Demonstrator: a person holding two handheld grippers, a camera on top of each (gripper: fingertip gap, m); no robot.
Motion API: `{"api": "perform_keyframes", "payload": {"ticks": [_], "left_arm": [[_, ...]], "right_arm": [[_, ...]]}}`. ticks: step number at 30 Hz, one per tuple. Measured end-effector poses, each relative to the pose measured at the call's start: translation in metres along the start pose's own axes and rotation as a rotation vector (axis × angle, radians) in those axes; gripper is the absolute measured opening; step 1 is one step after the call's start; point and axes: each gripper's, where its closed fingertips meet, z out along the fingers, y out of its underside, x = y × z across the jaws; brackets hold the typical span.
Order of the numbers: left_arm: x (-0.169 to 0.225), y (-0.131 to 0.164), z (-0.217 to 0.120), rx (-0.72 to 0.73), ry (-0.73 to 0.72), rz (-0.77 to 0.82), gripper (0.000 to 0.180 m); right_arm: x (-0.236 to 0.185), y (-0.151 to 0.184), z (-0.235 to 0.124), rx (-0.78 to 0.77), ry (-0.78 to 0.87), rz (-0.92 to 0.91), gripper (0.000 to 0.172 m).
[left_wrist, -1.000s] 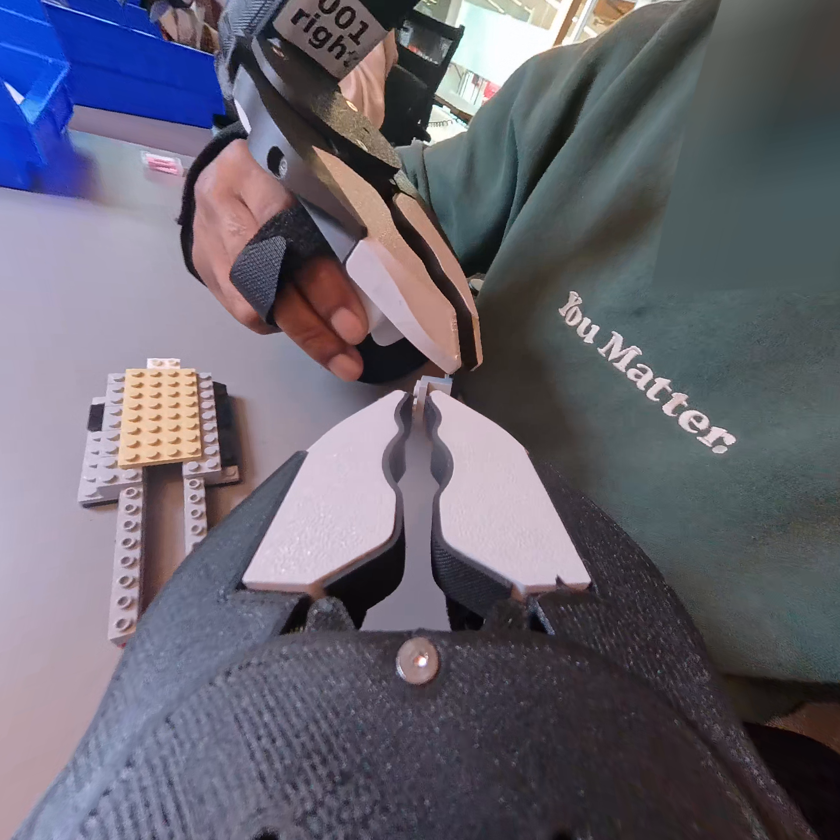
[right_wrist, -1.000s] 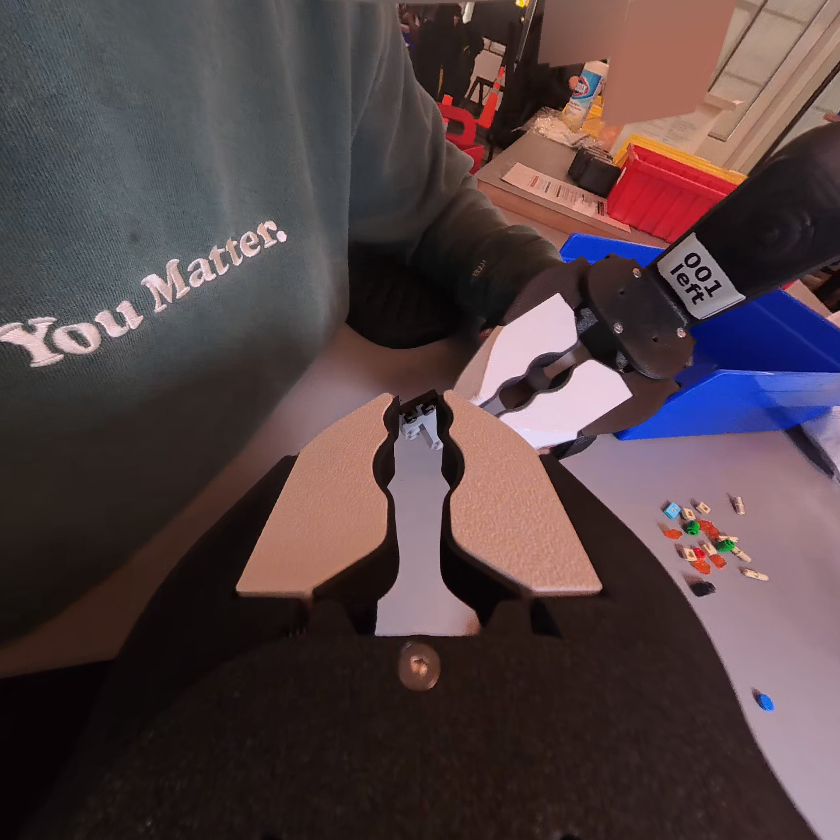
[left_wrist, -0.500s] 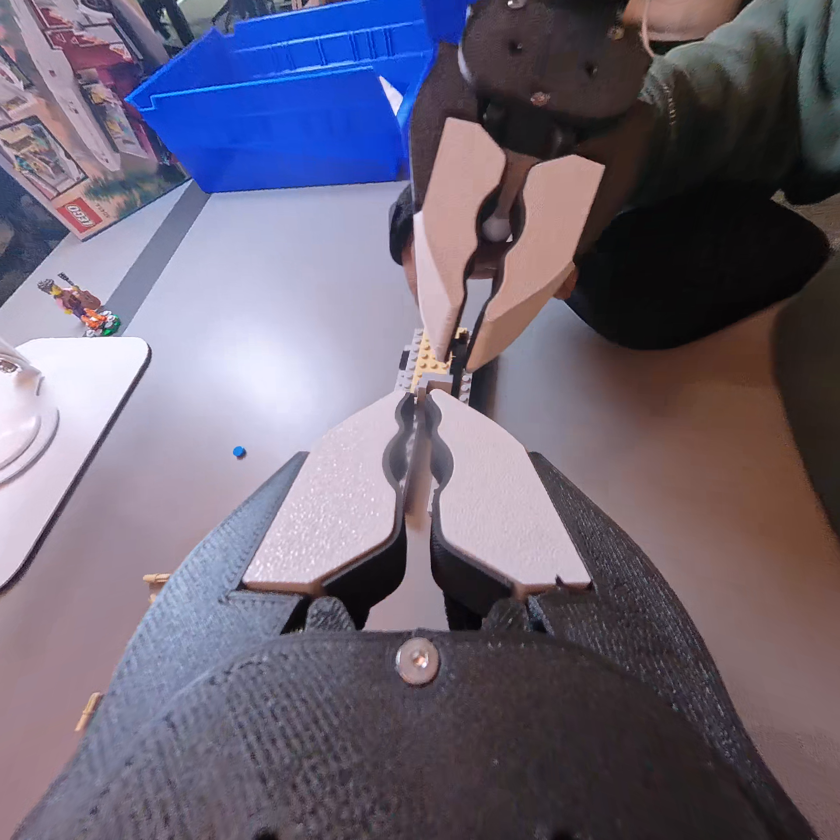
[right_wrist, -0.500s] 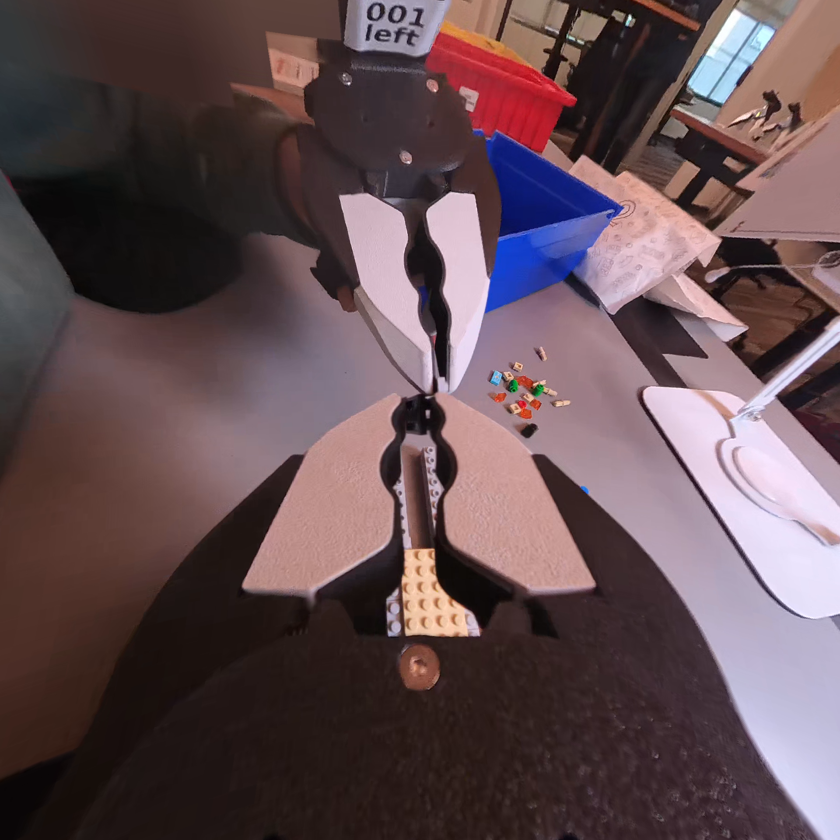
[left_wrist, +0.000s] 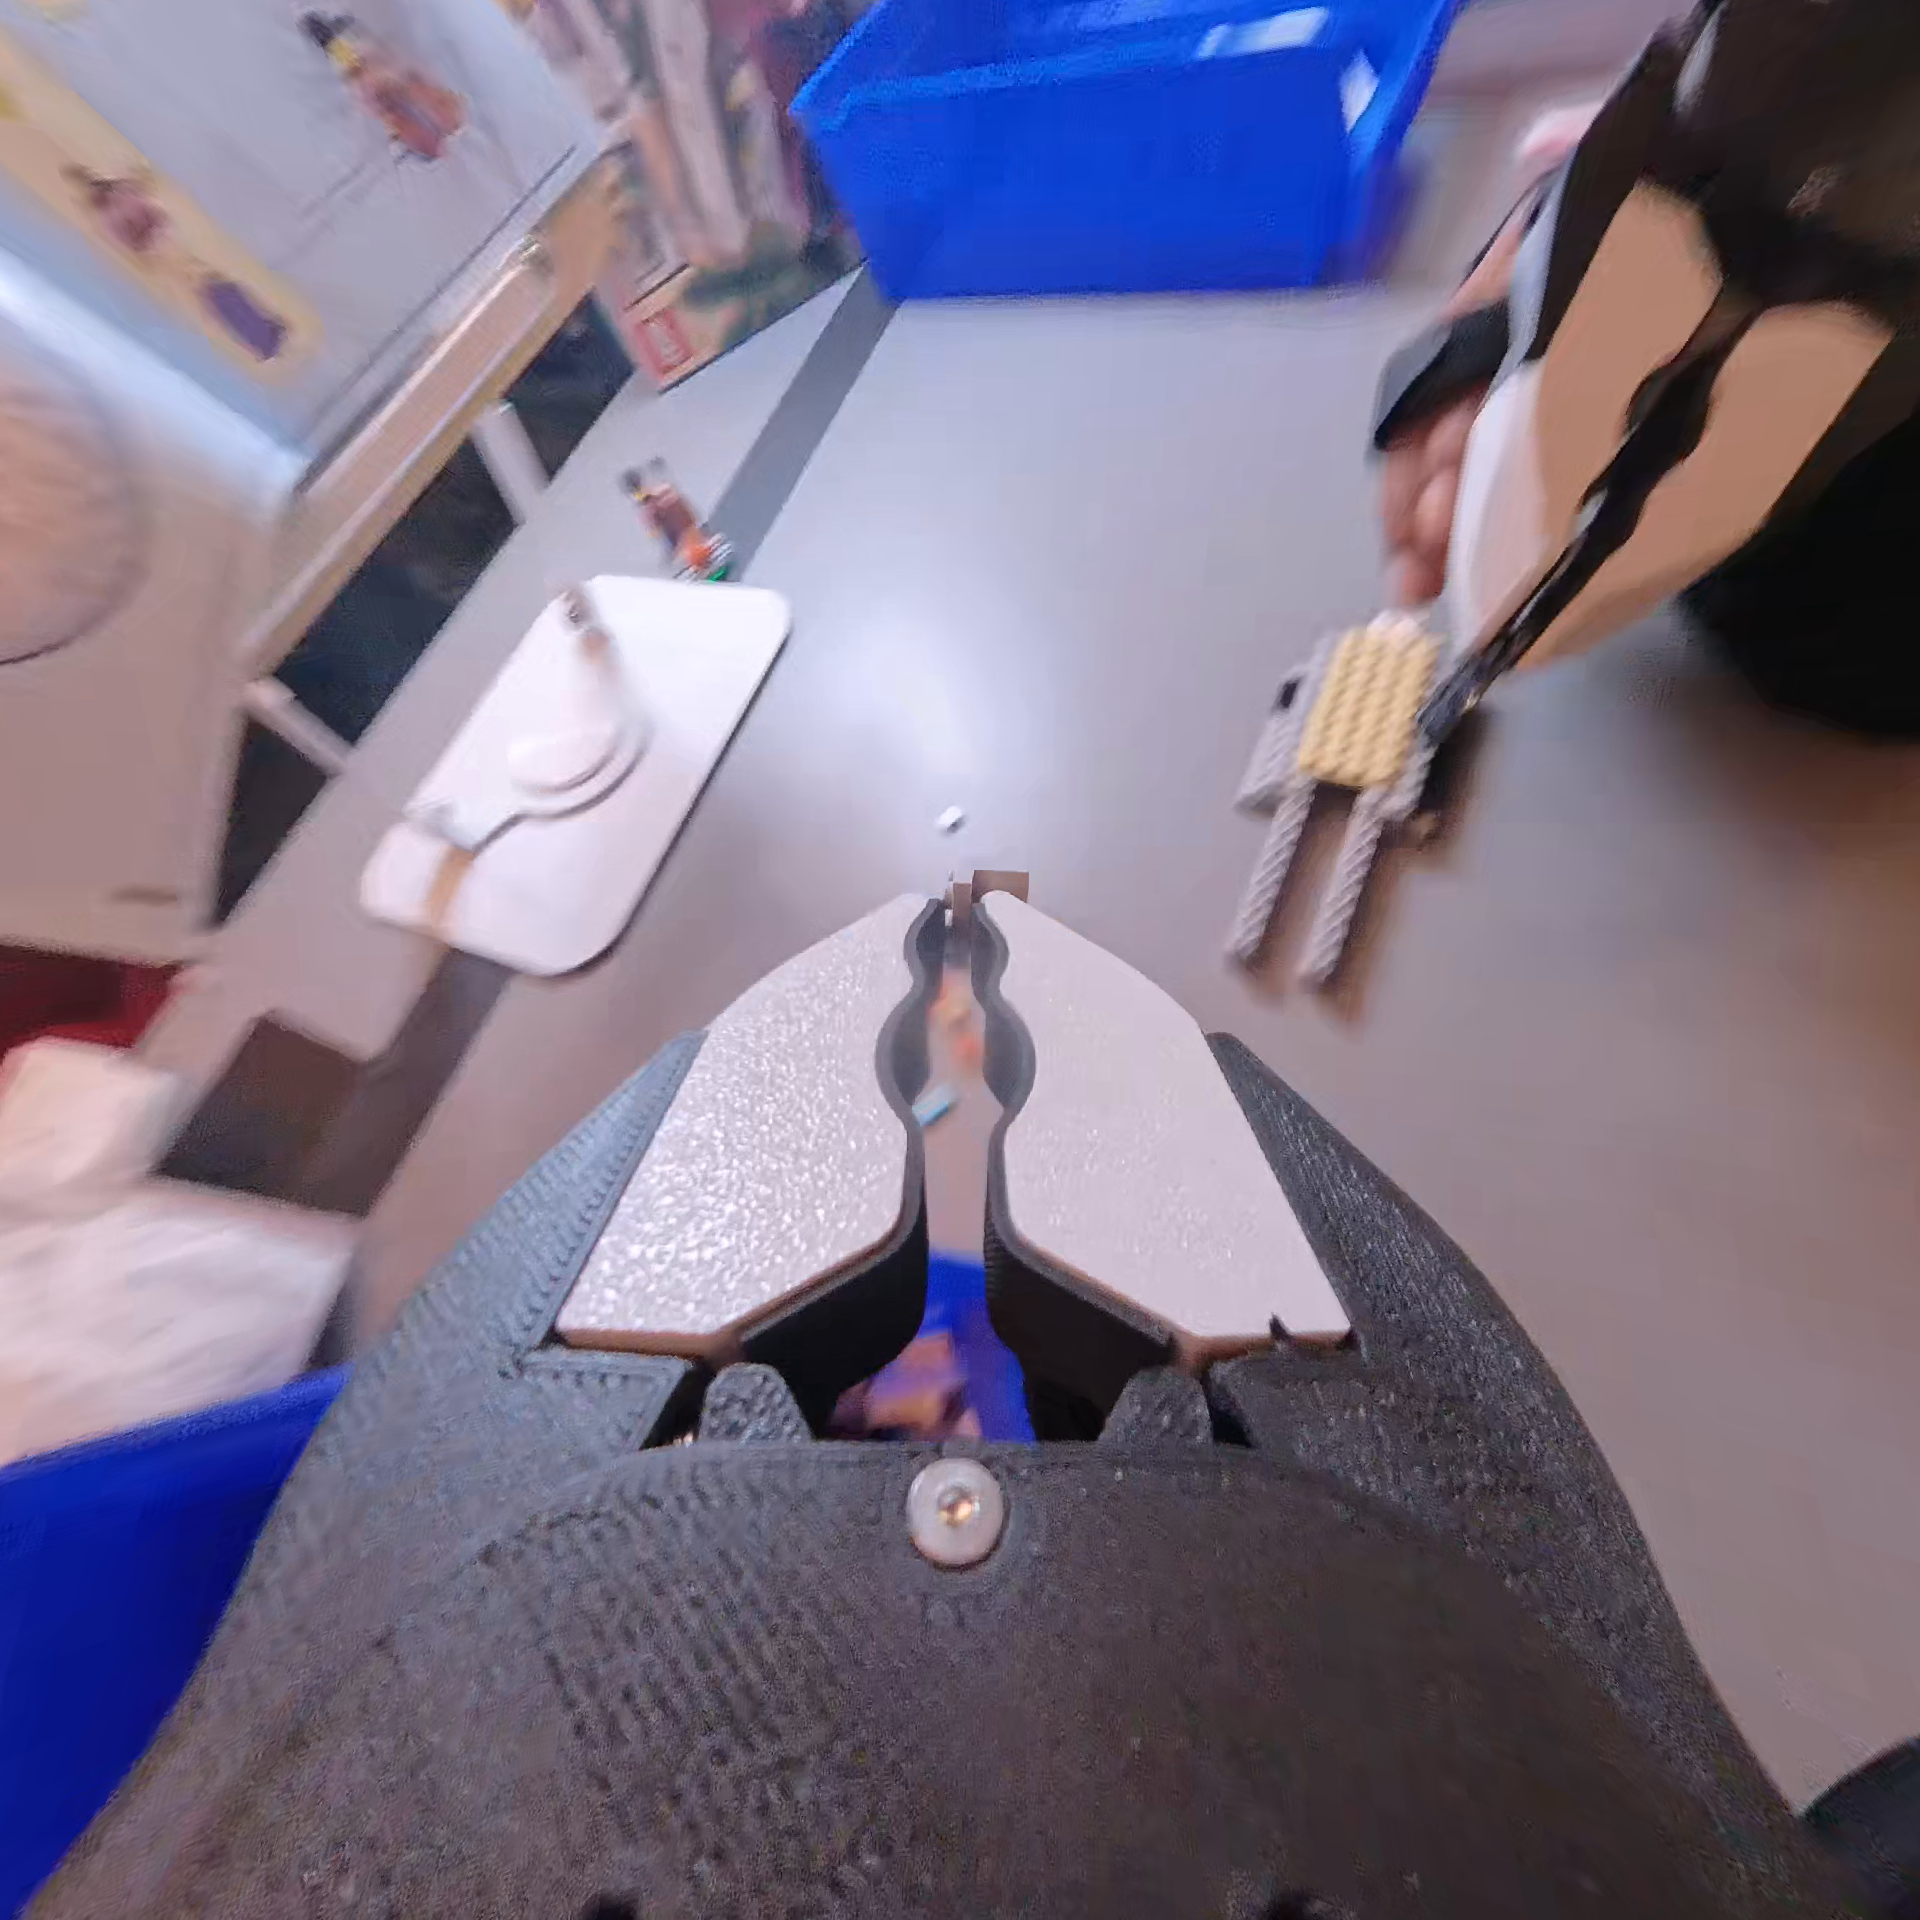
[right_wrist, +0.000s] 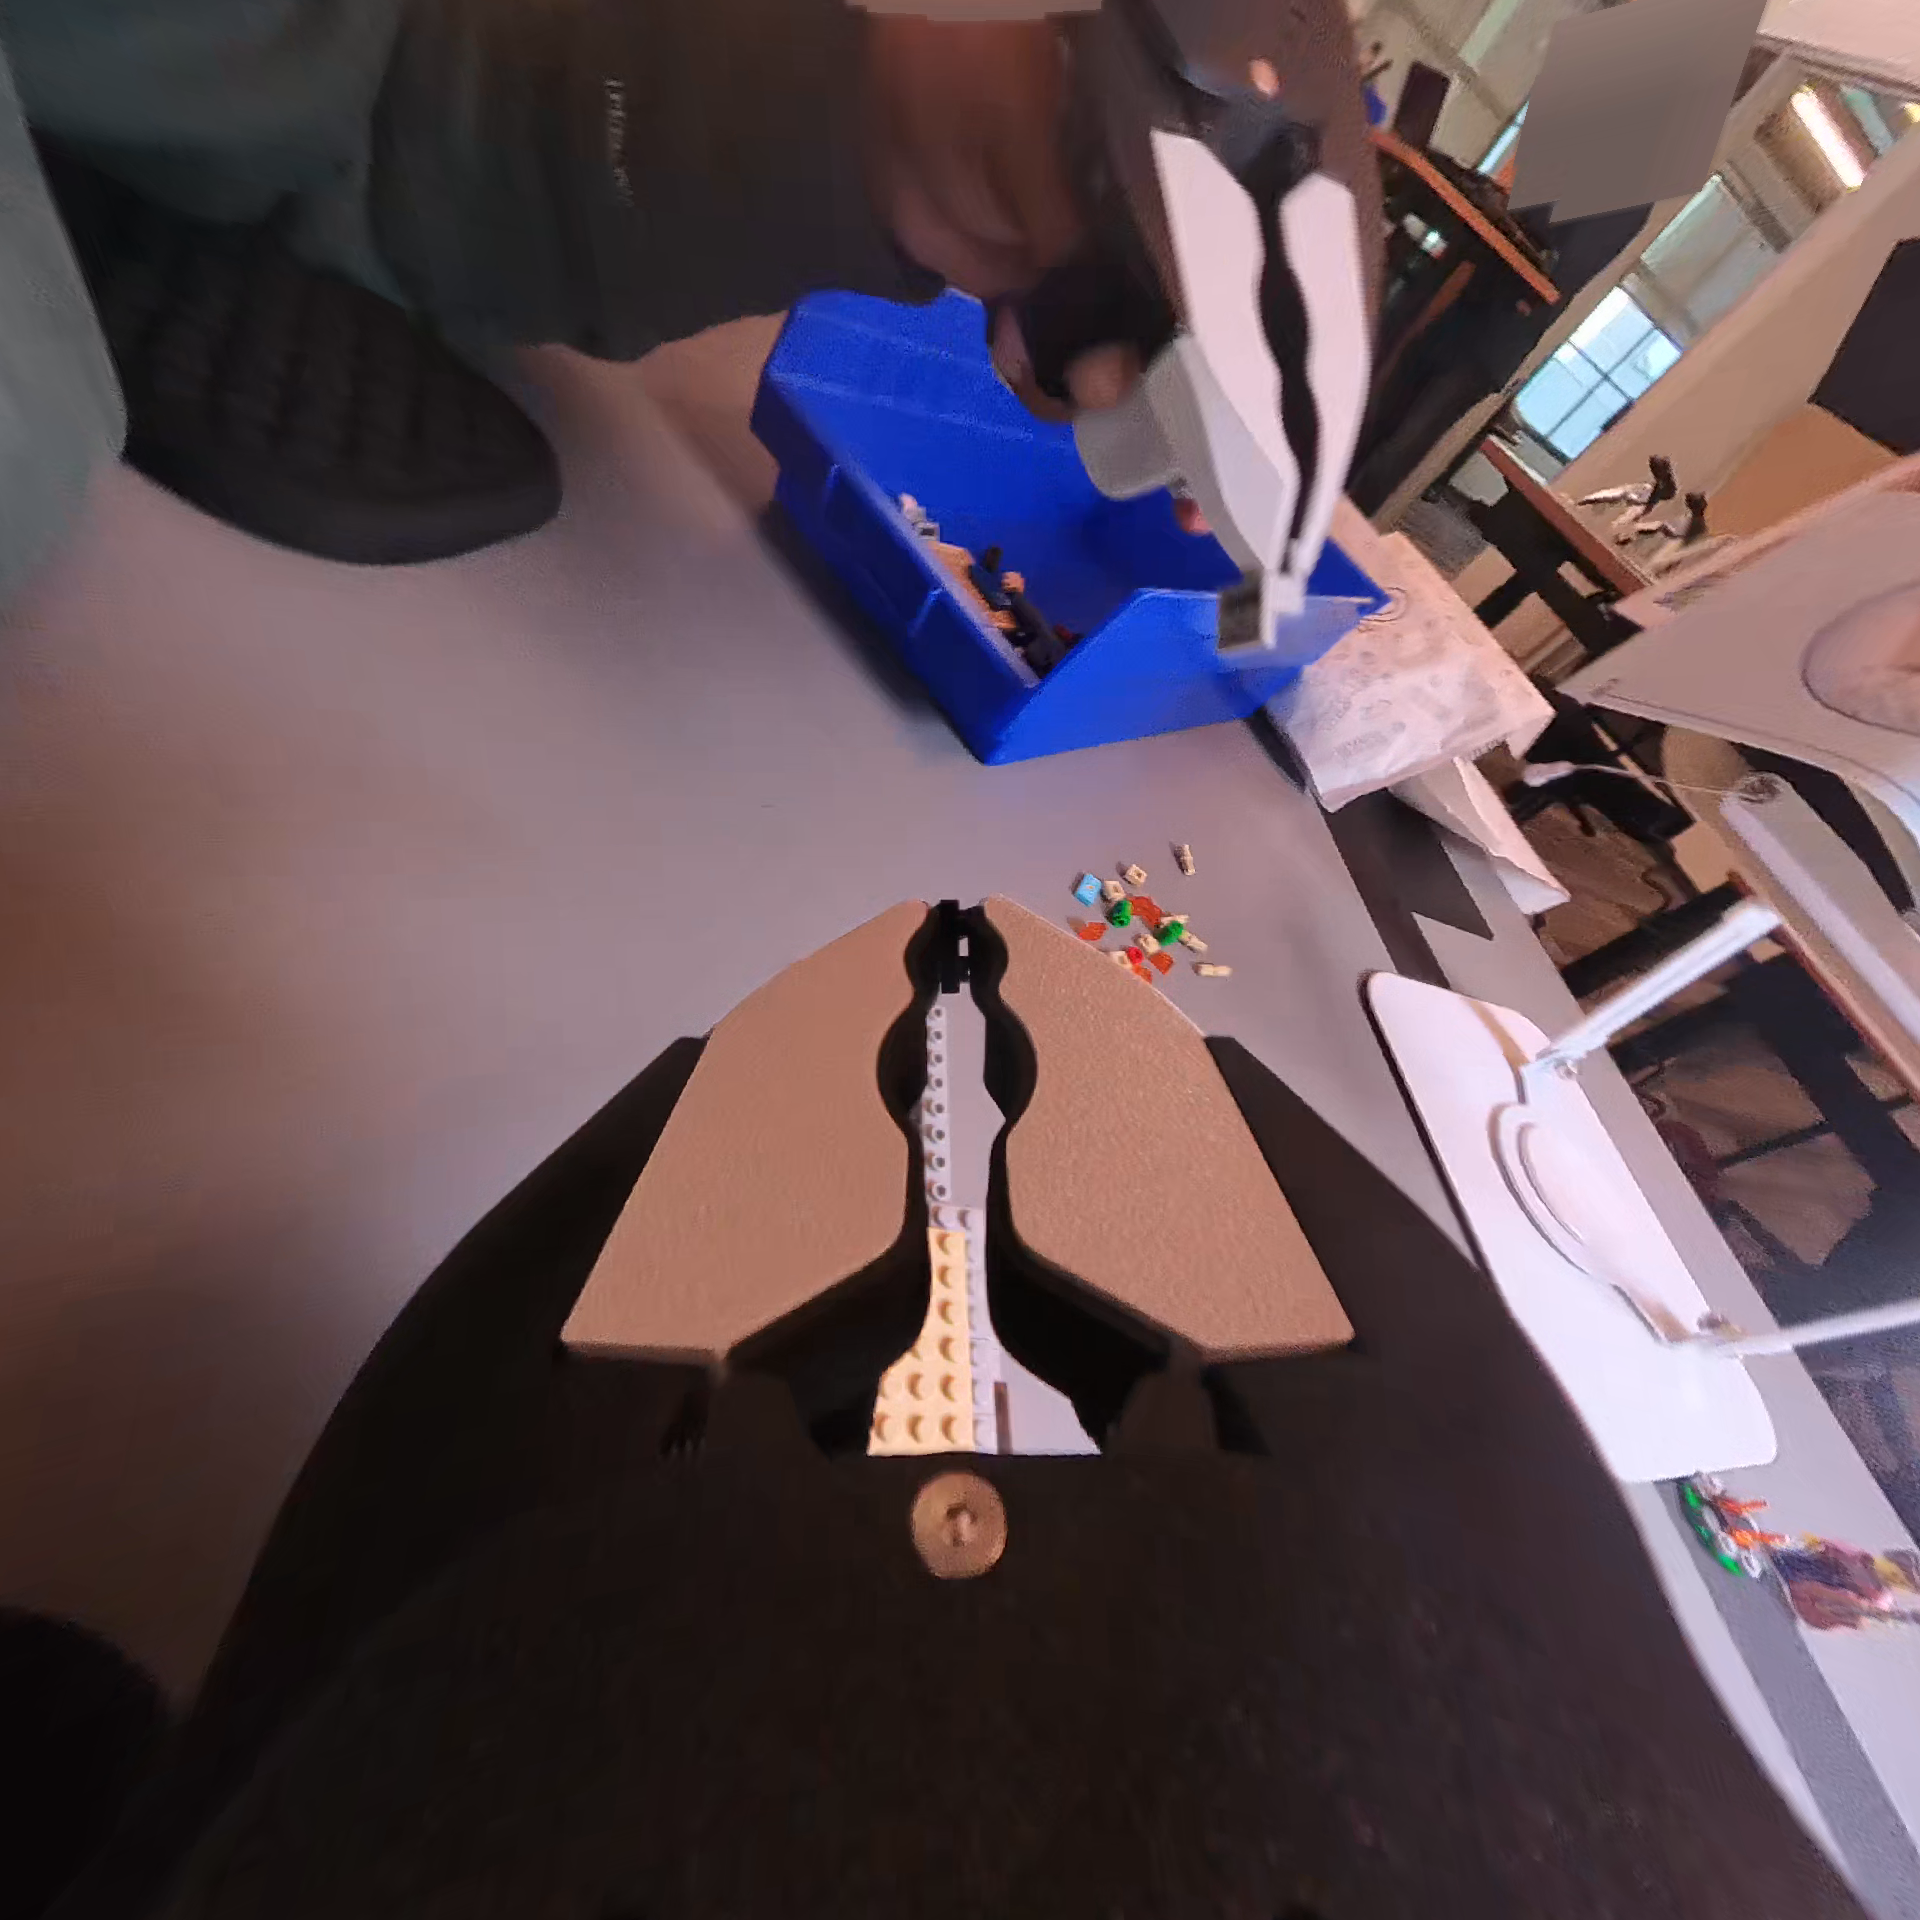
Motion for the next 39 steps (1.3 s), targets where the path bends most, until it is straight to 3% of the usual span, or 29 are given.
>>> {"api": "perform_keyframes", "payload": {"ticks": [4,6,10,13,16,20,24,26,30,33,37,39], "left_arm": [[-0.052,0.052,-0.053,-0.342,-0.257,0.124,0.005],[-0.056,0.083,-0.067,-0.491,-0.249,0.106,0.006],[-0.059,0.119,-0.07,-0.637,-0.206,0.071,0.033],[-0.057,0.109,-0.064,-0.581,-0.2,0.091,0.04],[-0.036,0.074,-0.048,-0.404,-0.122,0.142,0.039],[0.055,-0.002,-0.009,0.015,0.204,0.191,0.025],[0.109,-0.041,0.026,0.213,0.317,0.192,0.017],[0.122,-0.04,0.036,0.21,0.358,0.208,0.0],[0.114,-0.048,0.027,0.236,0.353,0.173,0.0],[0.081,-0.036,0.009,0.117,0.227,0.236,0.0],[0.014,0.007,-0.044,-0.198,-0.026,0.296,0.001],[-0.004,0.029,-0.063,-0.291,-0.067,0.263,0.0]], "right_arm": [[0.021,-0.007,-0.014,0.079,0.066,0.059,0.005],[0.025,-0.01,-0.016,0.122,0.071,0.099,0.005],[0.025,-0.012,-0.015,0.164,0.062,0.142,0.005],[0.023,-0.016,-0.014,0.178,0.059,0.136,0.005],[0.02,-0.019,-0.013,0.196,0.048,0.142,0.005],[0.013,-0.031,-0.01,0.252,0.031,0.172,0.005],[0.004,-0.045,-0.007,0.306,0.007,0.205,0.005],[0.006,-0.047,-0.006,0.302,0.024,0.22,0.005],[0.019,-0.05,-0.013,0.331,0.054,0.275,0.005],[0.037,-0.034,-0.021,0.258,0.075,0.306,0.005],[0.043,0.02,-0.04,-0.039,-0.056,0.358,0.018],[0.047,0.033,-0.047,-0.07,-0.044,0.359,0.015]]}}
